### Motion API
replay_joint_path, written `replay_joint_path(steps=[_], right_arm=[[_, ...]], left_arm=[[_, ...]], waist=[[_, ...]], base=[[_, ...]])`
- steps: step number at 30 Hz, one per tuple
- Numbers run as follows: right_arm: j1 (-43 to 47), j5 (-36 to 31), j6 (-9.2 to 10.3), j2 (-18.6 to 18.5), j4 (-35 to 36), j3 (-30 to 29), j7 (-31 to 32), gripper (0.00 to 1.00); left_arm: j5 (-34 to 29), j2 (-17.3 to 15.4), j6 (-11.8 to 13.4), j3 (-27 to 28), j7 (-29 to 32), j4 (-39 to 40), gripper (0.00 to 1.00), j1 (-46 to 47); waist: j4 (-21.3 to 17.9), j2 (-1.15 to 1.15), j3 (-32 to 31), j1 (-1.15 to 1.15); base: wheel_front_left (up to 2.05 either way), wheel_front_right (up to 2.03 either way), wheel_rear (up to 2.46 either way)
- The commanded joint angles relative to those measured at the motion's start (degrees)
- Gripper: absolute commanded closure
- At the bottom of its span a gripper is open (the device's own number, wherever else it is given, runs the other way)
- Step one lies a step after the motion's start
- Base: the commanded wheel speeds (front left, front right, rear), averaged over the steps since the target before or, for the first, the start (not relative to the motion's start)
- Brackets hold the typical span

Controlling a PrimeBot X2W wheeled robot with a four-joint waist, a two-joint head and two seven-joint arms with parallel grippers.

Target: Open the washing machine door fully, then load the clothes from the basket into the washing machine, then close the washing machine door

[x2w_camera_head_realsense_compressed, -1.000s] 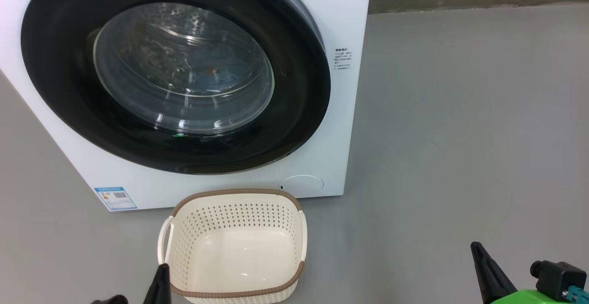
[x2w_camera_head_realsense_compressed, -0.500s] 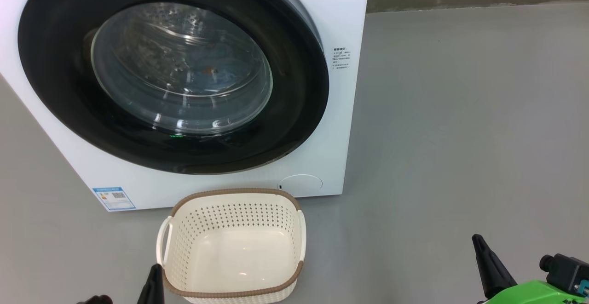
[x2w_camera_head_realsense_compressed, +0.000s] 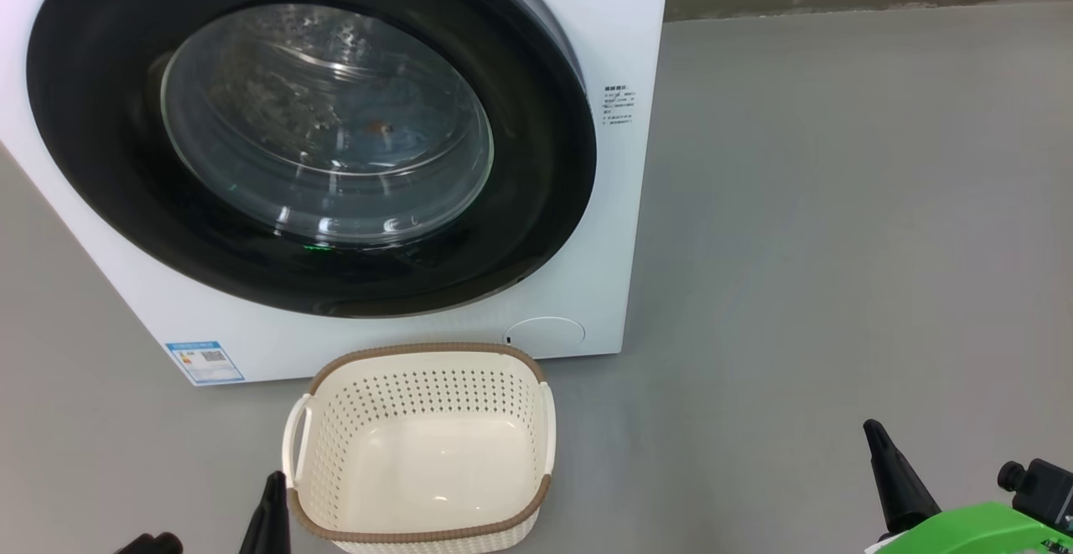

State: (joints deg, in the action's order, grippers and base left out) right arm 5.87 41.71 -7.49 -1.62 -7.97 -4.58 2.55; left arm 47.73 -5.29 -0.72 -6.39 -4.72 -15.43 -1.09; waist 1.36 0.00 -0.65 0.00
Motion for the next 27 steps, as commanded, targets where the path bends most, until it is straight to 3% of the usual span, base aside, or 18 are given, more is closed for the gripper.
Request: replay_joint_path(steps=[1, 27], right_arm=[[-2.8, 2.0, -0.01, -0.8, 1.0, -0.1, 0.2, 1.0], [-6.2, 19.9, 0.0, -1.0, -1.6, -0.7, 1.5, 1.0]], left_arm=[[1.6, -0.3, -0.6, 1.5, 0.4, 1.2, 1.0, 2.6], [17.4, 0.7, -2.9, 5.7, 4.4, 1.2, 1.0, 4.3]], waist=[[0.0, 0.0, 0.0, 0.0], [-0.5, 0.0, 0.3, 0.0]], base=[[0.0, 0.0, 0.0], [0.0, 0.0, 0.0]])
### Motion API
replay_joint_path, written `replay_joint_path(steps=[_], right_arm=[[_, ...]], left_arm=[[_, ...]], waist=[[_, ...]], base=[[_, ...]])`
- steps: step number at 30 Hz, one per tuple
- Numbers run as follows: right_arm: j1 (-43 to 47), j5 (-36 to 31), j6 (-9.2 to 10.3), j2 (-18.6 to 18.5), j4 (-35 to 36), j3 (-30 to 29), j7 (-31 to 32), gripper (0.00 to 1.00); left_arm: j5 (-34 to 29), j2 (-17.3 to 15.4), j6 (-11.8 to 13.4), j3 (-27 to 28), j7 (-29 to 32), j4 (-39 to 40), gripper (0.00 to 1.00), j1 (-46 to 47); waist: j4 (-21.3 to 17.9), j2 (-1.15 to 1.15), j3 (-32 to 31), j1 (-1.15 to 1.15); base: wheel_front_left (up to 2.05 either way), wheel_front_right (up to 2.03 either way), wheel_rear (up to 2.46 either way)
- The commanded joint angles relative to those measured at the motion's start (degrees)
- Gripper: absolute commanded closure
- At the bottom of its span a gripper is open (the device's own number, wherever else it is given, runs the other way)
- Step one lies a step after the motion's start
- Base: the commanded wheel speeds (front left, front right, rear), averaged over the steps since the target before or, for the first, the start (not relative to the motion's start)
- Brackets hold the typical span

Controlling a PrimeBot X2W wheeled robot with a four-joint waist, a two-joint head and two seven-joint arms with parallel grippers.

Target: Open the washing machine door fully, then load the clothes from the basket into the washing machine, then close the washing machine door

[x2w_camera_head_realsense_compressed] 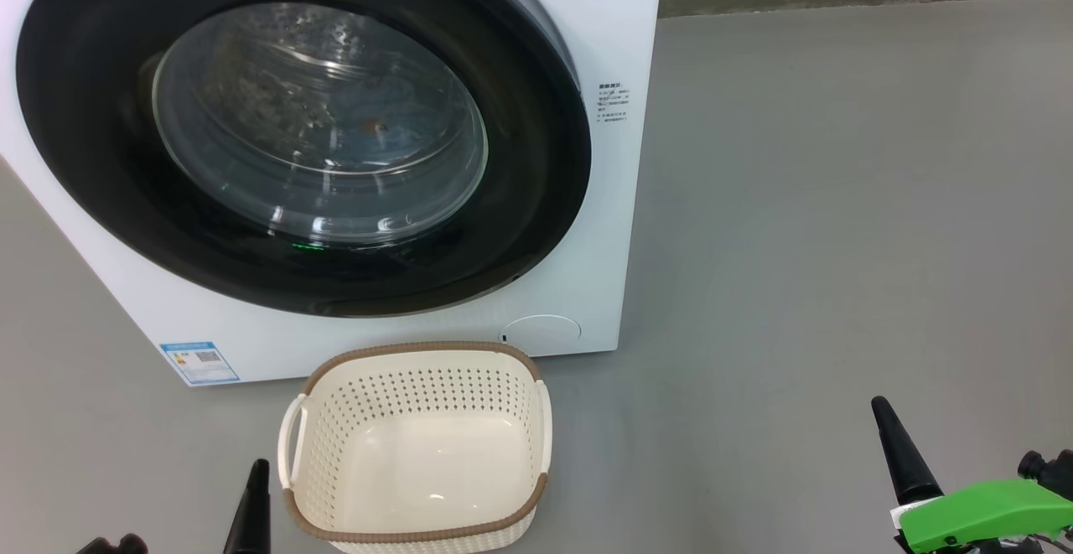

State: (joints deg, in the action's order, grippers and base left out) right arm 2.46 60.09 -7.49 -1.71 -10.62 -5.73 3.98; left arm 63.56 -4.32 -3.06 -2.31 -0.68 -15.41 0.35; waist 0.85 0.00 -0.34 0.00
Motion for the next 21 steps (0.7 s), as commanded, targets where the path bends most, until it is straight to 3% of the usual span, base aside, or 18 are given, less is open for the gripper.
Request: replay_joint_path(steps=[1, 21], right_arm=[[-2.9, 2.2, 0.0, -1.0, 1.0, 0.4, 0.2, 1.0], [-5.3, 14.8, 0.0, -1.1, -0.9, 0.0, 1.1, 1.0]], left_arm=[[2.2, -0.3, -0.6, 1.8, 0.5, 1.2, 1.0, 2.9], [13.3, 0.5, -2.2, 4.8, 3.3, 1.3, 1.0, 4.2]], waist=[[0.0, 0.0, 0.0, 0.0], [-0.4, 0.0, 0.2, 0.0]], base=[[0.0, 0.0, 0.0], [0.0, 0.0, 0.0]])
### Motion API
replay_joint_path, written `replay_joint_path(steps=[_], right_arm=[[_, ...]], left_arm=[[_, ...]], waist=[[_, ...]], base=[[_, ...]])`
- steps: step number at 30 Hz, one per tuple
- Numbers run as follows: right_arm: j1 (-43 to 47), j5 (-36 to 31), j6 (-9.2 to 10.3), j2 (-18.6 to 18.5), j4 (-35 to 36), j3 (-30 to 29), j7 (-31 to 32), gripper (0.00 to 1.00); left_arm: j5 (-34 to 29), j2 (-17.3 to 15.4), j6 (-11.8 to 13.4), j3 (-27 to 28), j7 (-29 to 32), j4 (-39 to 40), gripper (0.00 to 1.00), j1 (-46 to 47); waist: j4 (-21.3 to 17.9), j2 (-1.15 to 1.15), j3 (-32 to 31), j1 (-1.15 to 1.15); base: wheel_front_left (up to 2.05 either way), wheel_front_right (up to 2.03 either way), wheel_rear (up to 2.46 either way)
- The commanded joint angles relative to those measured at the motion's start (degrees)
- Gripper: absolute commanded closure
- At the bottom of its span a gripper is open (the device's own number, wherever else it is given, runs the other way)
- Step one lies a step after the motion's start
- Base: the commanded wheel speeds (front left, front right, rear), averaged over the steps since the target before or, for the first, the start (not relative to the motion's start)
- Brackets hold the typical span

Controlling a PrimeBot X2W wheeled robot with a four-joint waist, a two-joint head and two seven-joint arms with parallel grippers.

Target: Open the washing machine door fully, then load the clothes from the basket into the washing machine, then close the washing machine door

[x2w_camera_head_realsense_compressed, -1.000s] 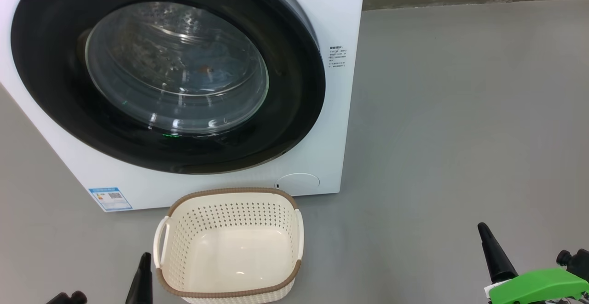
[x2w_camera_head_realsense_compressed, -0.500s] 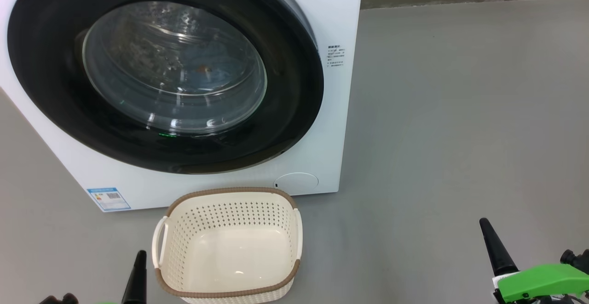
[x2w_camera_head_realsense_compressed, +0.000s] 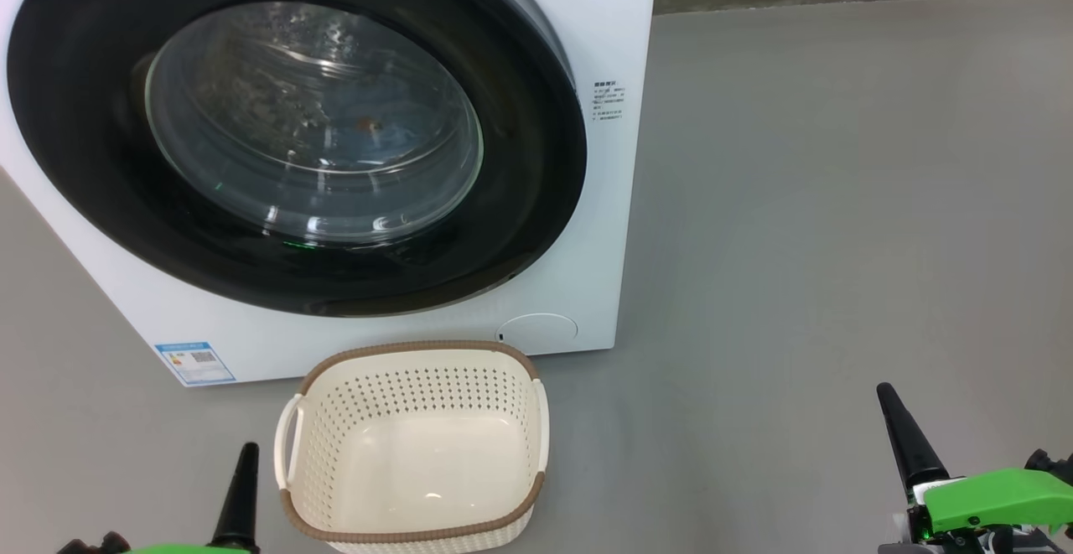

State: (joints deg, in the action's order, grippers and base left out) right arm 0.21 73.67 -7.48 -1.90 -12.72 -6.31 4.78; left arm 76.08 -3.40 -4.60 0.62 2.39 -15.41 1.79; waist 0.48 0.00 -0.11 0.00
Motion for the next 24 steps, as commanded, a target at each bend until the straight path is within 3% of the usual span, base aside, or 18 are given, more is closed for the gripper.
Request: replay_joint_path(steps=[1, 24], right_arm=[[-3.2, 1.9, -0.01, -0.9, 1.1, 0.5, 0.3, 1.0], [-6.1, 17.2, -0.01, -1.1, -1.1, 0.0, 1.5, 1.0]], left_arm=[[1.4, -0.4, -0.8, 2.0, 0.4, 1.3, 1.0, 2.8], [14.8, 0.4, -2.7, 5.6, 3.8, 1.3, 1.0, 4.3]], waist=[[0.0, 0.0, 0.0, 0.0], [-0.4, 0.0, 0.3, 0.0]], base=[[0.0, 0.0, 0.0], [0.0, 0.0, 0.0]])
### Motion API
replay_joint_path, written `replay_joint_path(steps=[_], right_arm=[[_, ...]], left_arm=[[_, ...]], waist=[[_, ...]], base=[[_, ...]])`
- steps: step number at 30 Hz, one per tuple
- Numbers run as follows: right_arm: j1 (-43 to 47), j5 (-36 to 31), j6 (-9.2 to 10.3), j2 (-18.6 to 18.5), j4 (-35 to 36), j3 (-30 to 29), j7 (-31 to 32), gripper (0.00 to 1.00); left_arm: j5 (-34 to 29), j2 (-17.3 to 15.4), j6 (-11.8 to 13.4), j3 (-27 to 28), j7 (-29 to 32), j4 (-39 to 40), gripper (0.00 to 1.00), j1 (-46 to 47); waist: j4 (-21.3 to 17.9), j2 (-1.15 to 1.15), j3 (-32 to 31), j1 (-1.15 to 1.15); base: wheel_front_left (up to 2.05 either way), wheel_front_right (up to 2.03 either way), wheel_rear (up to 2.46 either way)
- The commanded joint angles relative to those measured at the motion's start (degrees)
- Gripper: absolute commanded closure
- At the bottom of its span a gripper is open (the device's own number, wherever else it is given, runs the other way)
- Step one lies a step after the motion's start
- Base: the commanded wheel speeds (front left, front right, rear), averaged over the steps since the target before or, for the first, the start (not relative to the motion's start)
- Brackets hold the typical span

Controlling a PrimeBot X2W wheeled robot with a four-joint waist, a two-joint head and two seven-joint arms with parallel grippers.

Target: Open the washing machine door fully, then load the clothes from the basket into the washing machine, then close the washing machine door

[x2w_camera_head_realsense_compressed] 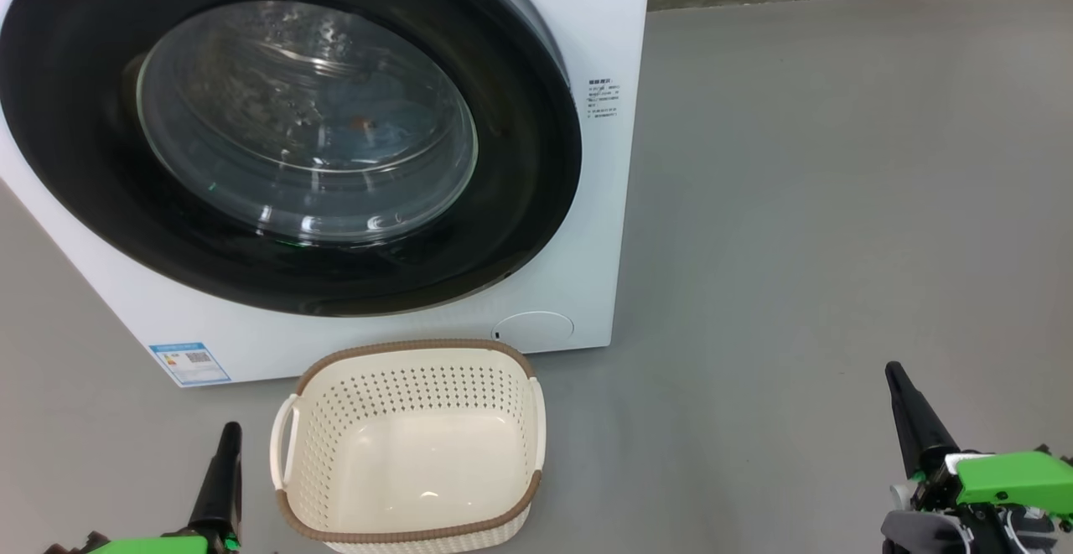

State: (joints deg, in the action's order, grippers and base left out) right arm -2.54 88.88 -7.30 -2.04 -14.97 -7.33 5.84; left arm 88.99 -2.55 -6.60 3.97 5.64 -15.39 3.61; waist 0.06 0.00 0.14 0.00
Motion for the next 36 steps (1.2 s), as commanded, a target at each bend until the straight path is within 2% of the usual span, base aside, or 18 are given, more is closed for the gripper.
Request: replay_joint_path(steps=[1, 36], right_arm=[[-3.4, 2.0, -0.19, -1.0, 1.2, 1.0, 0.4, 1.0], [-3.6, 3.3, -0.19, -0.9, 0.9, 0.9, 0.6, 1.0]], left_arm=[[1.9, -0.4, -0.7, 2.2, 0.5, 1.3, 1.0, 2.5], [3.2, -0.3, -0.9, 2.6, 0.9, 1.3, 1.0, 2.6]], waist=[[0.0, 0.0, 0.0, 0.0], [-0.1, 0.0, 0.0, 0.0]], base=[[0.0, 0.0, 0.0], [0.0, 0.0, 0.0]])
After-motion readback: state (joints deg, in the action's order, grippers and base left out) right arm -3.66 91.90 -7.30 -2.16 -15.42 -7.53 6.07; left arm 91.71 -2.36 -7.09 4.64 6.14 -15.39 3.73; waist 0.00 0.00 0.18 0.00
